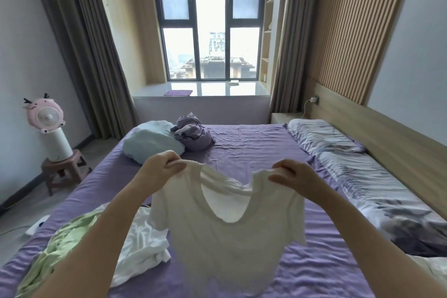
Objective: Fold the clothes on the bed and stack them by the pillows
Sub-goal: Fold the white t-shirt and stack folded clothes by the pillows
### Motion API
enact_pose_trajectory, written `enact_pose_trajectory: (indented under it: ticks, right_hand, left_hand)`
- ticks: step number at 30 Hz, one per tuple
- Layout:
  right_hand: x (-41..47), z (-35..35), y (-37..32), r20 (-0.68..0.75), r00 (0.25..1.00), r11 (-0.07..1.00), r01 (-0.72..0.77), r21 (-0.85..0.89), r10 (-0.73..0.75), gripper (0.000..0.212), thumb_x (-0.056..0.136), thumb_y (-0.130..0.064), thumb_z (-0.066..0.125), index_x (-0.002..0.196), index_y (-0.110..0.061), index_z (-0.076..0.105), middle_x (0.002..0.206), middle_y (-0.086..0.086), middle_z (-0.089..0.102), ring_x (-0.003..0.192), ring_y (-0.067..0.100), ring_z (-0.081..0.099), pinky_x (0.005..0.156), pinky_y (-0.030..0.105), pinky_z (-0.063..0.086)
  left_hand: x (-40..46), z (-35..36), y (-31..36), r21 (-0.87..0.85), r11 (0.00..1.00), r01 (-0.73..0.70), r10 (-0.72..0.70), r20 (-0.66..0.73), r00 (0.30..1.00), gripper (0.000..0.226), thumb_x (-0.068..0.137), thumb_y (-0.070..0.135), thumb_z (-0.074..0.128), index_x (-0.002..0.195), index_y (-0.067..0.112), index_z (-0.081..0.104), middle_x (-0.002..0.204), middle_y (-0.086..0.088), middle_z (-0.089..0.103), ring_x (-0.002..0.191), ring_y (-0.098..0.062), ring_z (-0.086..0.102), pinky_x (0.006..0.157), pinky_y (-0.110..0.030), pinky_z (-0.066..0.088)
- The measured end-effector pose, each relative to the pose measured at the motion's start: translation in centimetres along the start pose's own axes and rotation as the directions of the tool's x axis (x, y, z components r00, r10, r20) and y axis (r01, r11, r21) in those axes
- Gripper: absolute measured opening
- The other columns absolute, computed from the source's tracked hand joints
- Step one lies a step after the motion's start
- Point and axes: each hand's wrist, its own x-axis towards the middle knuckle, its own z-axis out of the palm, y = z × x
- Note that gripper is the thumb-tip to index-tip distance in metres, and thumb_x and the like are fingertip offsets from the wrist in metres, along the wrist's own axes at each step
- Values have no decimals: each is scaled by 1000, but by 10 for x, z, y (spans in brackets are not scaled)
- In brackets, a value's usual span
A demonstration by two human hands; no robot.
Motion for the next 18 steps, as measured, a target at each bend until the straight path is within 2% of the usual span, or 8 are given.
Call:
enact_pose_trajectory:
  ticks: [2, 4, 7, 9, 12, 15, 16, 18]
  right_hand:
    - [-5, -5, 8, 9, 999, 999, -31, -27, 31, 19, 77, -29, 76, 81, -37, 60, 80, -14, 64, 77, 6, 59, 69, 16, 43]
    - [-9, -8, 16, -74, 996, 998, -54, 16, 55, 15, 79, -26, 74, 77, -32, 60, 74, -11, 62, 72, 8, 57, 67, 21, 42]
    - [-16, -8, 23, -179, 979, 990, -74, 116, 94, 13, 85, -28, 68, 75, -27, 60, 65, -9, 59, 62, 4, 52, 59, 16, 39]
    - [-22, -6, 25, -220, 972, 995, -60, 84, 77, 18, 88, -32, 63, 72, -26, 61, 61, -8, 59, 58, 2, 51, 55, 11, 37]
    - [-31, -6, 26, -263, 965, 1000, 4, 7, -2, 20, 91, -29, 59, 79, -16, 68, 71, 4, 62, 65, 12, 54, 59, 9, 36]
    - [-42, -7, 27, -311, 945, 995, 92, -32, -98, 14, 92, -18, 59, 90, -11, 71, 78, -1, 60, 74, 18, 56, 65, 7, 35]
    - [-46, -7, 29, -336, 937, 995, 88, -42, -98, 15, 93, -19, 57, 92, -11, 70, 77, -2, 60, 73, 21, 58, 64, 9, 36]
    - [-55, -4, 35, -397, 916, 996, 38, -78, -66, 19, 96, -25, 52, 96, -12, 65, 76, 4, 64, 71, 26, 61, 64, 26, 41]
  left_hand:
    - [-5, 4, -1, 6, 1000, -10, 10, -50, 999, 14, 88, 26, 65, 82, 16, 60, 73, 1, 64, 68, -9, 54, 62, -11, 38]
    - [-10, 7, -1, -25, 1000, -6, 4, -91, 996, 15, 87, 29, 67, 78, 19, 60, 69, 4, 64, 64, -5, 53, 60, -10, 39]
    - [-18, 15, 7, -232, 972, 35, -62, -112, 992, 12, 80, 27, 75, 72, 25, 67, 65, 10, 65, 59, 0, 52, 59, -9, 39]
    - [-26, 23, 15, -386, 921, 53, -106, -117, 987, 11, 77, 23, 77, 70, 30, 72, 68, 15, 68, 62, 4, 56, 62, -6, 42]
    - [-37, 35, 23, -441, 895, 63, -143, -152, 978, 21, 80, 24, 74, 70, 42, 73, 74, 19, 71, 66, 8, 59, 69, -12, 46]
    - [-50, 48, 26, -444, 892, 87, -193, -200, 961, 19, 84, 25, 71, 72, 39, 72, 73, 20, 70, 65, 9, 58, 69, -21, 46]
    - [-55, 53, 27, -441, 893, 90, -203, -218, 955, 17, 84, 24, 70, 75, 38, 71, 73, 21, 69, 66, 9, 58, 69, -22, 46]
    - [-67, 63, 30, -458, 884, 95, -222, -232, 947, 15, 83, 23, 72, 76, 37, 72, 75, 20, 70, 67, 8, 59, 68, -17, 46]
